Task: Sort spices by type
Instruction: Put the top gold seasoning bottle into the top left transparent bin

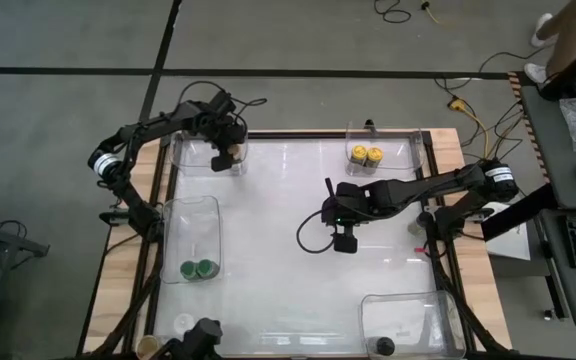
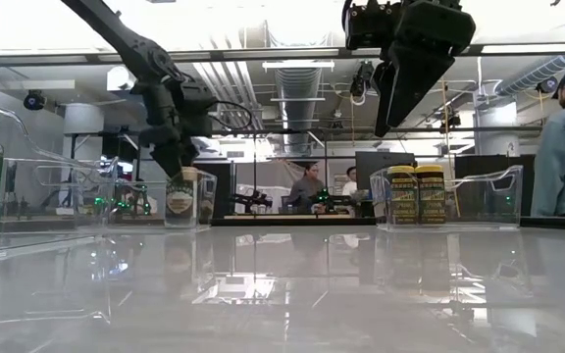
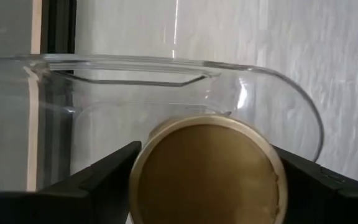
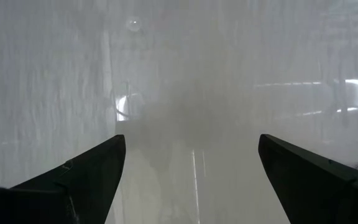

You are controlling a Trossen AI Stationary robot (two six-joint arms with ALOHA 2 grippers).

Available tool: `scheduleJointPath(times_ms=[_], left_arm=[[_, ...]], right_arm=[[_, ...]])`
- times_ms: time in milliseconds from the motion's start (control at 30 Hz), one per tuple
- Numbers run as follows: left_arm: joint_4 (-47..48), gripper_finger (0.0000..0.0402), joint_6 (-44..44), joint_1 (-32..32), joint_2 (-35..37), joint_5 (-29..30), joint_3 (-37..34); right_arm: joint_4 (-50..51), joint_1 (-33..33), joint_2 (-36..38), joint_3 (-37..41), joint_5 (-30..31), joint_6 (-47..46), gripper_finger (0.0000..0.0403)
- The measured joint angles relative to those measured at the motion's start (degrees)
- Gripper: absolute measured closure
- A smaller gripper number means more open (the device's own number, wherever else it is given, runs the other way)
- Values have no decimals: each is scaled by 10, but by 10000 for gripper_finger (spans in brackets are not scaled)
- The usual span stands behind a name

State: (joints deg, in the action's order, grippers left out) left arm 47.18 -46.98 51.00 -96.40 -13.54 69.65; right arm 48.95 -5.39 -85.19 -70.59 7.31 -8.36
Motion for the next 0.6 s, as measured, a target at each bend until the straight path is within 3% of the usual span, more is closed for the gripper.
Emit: scheduleJointPath(times_ms=[367,600], left_arm=[[-2,128,9,-2,2,11,0],[7,108,15,-2,4,11,0]], right_arm=[[0,0,0,0,0,0,44],[1,0,0,0,0,-1,44]])
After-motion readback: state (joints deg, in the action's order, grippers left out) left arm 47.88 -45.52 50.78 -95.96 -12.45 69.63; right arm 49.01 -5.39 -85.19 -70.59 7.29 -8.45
